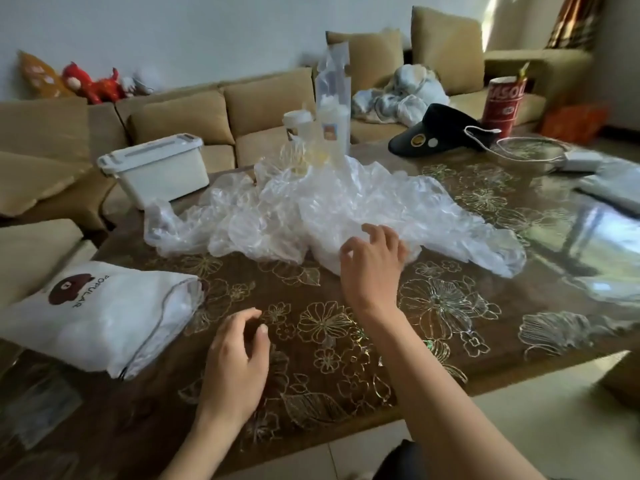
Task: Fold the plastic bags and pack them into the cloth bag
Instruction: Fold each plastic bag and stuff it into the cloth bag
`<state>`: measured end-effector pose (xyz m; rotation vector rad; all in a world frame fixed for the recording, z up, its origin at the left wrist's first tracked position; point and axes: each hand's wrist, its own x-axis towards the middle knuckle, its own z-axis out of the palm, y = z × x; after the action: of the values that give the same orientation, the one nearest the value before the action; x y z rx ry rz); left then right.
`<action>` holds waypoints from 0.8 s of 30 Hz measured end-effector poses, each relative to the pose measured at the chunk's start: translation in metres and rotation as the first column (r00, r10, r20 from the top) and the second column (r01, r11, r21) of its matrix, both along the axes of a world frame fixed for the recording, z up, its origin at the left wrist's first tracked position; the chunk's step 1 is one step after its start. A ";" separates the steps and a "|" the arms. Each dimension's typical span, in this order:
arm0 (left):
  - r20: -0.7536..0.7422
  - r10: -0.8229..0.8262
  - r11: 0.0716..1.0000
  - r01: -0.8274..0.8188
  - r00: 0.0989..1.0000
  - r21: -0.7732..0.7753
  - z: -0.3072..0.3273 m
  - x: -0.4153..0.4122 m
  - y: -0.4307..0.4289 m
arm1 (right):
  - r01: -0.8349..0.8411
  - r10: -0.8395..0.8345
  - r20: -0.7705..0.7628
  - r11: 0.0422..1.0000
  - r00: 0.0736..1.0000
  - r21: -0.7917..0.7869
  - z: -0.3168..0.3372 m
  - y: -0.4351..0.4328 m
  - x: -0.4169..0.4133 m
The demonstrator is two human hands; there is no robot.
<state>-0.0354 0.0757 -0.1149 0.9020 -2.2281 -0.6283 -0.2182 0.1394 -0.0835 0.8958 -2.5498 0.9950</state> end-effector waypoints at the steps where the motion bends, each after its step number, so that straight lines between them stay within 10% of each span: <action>1: -0.007 0.026 0.999 -0.025 1.000 0.026 0.001 -0.001 -0.001 | 0.012 -0.013 -0.020 0.999 1.000 -0.048 0.000 0.001 0.004; 8: 0.025 0.164 0.985 -0.165 0.986 0.053 0.002 -0.001 -0.006 | -0.264 0.224 -0.335 0.961 0.915 -0.078 0.011 0.025 0.049; 17: 0.111 0.257 0.966 -0.254 0.960 -0.039 0.007 -0.012 0.006 | -0.671 0.687 -0.115 0.726 0.718 0.149 -0.033 0.085 0.066; 24: -0.015 0.309 0.948 -0.307 0.951 0.078 0.010 -0.006 0.004 | -0.637 0.631 -0.089 0.765 0.770 -0.092 -0.032 0.108 0.057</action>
<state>-0.0414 0.0800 -0.1046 1.2423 -1.9925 -0.5746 -0.1614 0.2478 -0.1153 1.7914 -2.1244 1.2462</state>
